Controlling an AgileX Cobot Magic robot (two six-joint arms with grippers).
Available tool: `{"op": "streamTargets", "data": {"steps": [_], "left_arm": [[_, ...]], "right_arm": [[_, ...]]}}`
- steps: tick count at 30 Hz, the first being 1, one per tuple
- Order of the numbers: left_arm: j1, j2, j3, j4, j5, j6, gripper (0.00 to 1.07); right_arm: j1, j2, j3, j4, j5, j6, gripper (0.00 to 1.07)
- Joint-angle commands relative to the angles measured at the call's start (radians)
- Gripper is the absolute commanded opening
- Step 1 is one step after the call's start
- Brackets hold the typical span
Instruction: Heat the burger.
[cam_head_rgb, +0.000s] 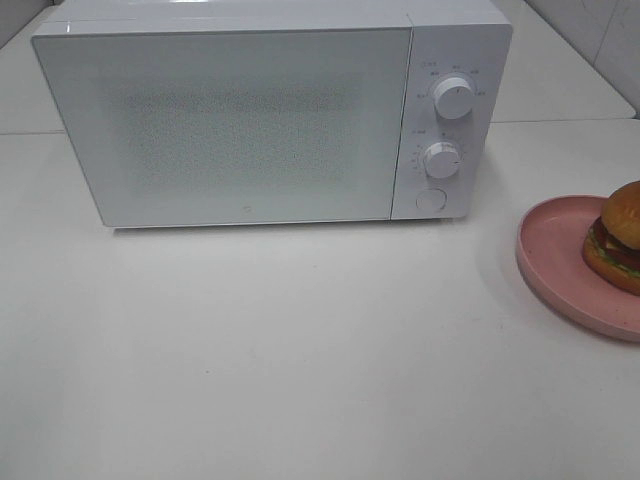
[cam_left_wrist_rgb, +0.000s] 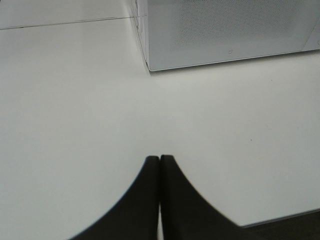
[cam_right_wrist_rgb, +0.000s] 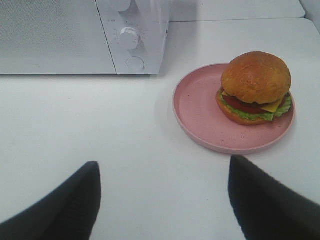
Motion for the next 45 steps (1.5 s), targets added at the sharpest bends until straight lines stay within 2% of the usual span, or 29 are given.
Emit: {"op": "streamTargets", "data": {"steps": [1,18,21,23,25,29,45], "left_arm": [[0.003,0.002,0.003,0.003,-0.019,0.003,0.00],[0.003,0.002,0.003,0.004,-0.019,0.003,0.00],[0.007,-0.004,0.003,0.005,-0.019,0.003,0.00],[0.038,-0.016,0.003,0.004,-0.019,0.004,0.00],[0.102,-0.031,0.003,0.004,-0.019,0.004,0.00],[0.160,-0.050,0.003,0.005,-0.019,0.004,0.00],[0.161,-0.049,0.003,0.006,-0.019,0.004,0.00]], "right_arm": [[-0.005,-0.020,0.003,-0.001,-0.013,-0.010,0.67],[-0.005,-0.020,0.003,-0.001,-0.013,-0.010,0.67],[-0.028,-0.020,0.003,0.001,-0.013,-0.010,0.67],[-0.059,-0.020,0.003,0.001,-0.013,-0.010,0.67],[-0.106,-0.020,0.003,0.001,-0.013,-0.010,0.67],[-0.126,-0.020,0.003,0.001,-0.013,-0.010,0.67],[-0.125,-0.022,0.003,0.001,-0.013,-0.010,0.67]]}}
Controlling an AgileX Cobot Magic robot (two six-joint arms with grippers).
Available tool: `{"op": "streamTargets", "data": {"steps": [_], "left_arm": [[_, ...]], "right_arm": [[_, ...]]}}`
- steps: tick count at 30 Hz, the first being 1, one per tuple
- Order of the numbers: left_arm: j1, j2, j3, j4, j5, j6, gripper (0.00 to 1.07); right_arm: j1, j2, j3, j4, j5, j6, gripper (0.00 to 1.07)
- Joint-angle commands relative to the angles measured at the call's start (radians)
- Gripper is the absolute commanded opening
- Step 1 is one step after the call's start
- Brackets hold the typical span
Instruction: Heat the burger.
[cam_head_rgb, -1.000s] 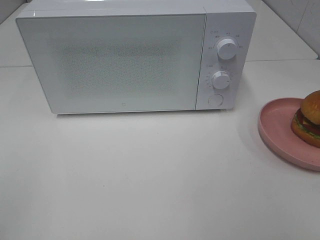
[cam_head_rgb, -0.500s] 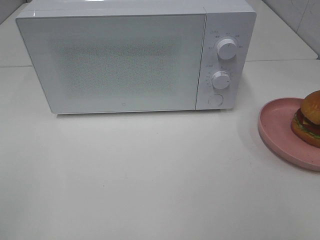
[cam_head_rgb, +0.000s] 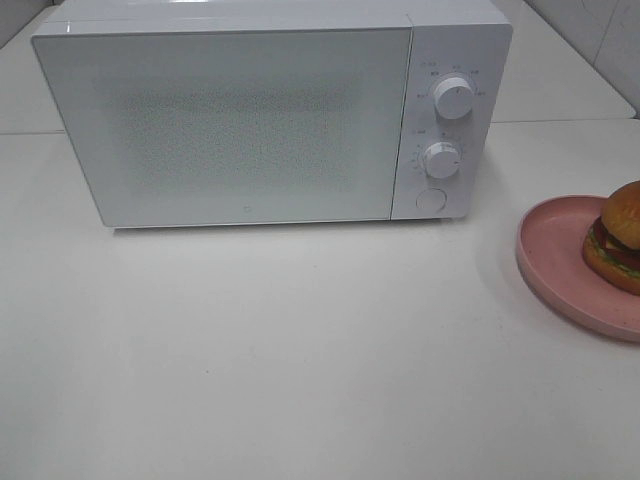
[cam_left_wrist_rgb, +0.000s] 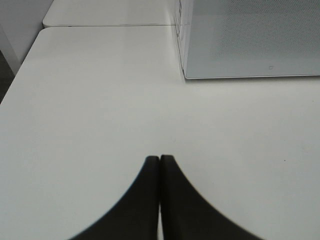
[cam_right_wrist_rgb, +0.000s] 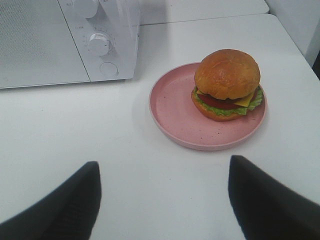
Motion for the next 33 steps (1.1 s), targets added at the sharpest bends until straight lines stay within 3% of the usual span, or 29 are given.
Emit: {"op": "streamTargets", "data": {"steps": [1,33], "left_arm": [[0.000,-0.026,0.002,0.003,-0.014,0.001,0.00],[0.000,-0.026,0.002,0.003,-0.014,0.001,0.00]], "right_arm": [[-0.005,-0.022,0.003,0.000,-0.013,-0.010,0.67],[-0.005,-0.022,0.003,0.000,-0.013,-0.010,0.67]]}}
